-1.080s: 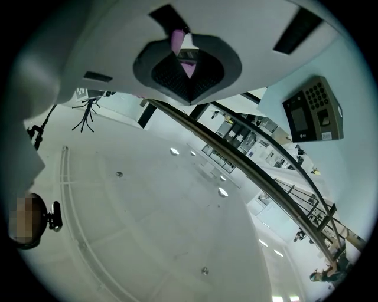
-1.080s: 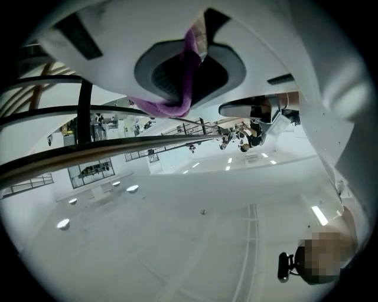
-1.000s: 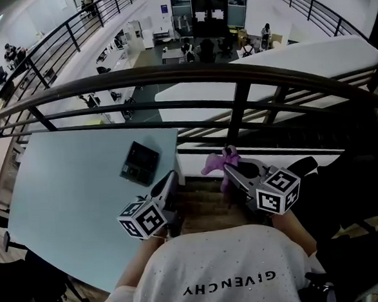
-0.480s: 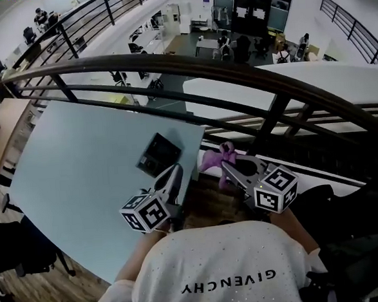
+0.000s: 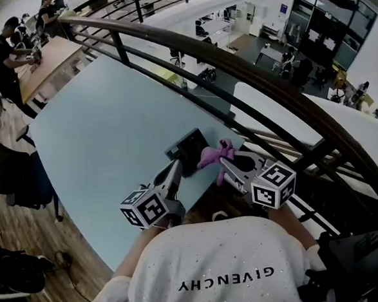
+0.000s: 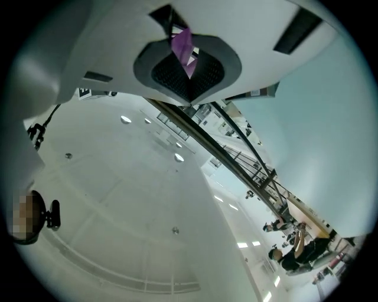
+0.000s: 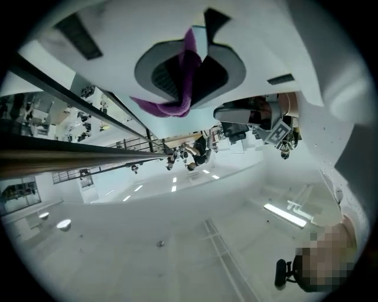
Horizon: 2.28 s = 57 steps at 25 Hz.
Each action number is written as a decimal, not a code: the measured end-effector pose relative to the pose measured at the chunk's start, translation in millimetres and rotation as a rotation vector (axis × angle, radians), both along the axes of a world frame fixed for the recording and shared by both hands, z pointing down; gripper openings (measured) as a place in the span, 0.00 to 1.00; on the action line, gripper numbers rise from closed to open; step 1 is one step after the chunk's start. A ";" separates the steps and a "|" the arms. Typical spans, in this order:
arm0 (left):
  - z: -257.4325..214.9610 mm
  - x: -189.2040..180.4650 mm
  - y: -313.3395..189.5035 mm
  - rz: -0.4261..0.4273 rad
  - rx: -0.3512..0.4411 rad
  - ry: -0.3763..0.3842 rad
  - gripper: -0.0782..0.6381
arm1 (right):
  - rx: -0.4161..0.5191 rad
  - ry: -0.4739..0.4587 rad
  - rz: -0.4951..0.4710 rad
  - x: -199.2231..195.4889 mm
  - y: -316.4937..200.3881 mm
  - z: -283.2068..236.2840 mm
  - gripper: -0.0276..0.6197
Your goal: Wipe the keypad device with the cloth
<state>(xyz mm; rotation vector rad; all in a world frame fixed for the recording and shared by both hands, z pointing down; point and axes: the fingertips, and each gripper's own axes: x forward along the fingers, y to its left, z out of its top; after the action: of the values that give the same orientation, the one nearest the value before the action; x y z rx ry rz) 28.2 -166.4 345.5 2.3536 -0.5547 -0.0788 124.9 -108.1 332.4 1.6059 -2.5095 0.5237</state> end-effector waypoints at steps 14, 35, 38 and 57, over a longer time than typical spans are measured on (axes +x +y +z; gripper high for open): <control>14.3 -58.7 -22.6 -0.460 -0.068 -0.030 0.11 | -0.053 0.010 -0.476 -48.5 -57.0 23.3 0.08; 31.5 -108.5 20.6 -0.729 -0.116 -0.099 0.11 | -0.189 0.068 -0.620 -103.4 -108.3 99.1 0.08; 29.1 -116.1 20.0 -0.744 -0.105 -0.113 0.11 | -0.216 0.055 -0.616 -109.7 -113.3 109.8 0.08; 38.4 -97.3 -0.9 -0.717 -0.101 -0.124 0.11 | -0.233 0.012 -0.527 -64.2 -131.0 130.1 0.08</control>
<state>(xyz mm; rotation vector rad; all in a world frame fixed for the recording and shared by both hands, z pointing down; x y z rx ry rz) -69.1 -167.4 383.9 1.9639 -1.4037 -0.2246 60.7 -239.2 462.5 0.8184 -2.5948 0.6904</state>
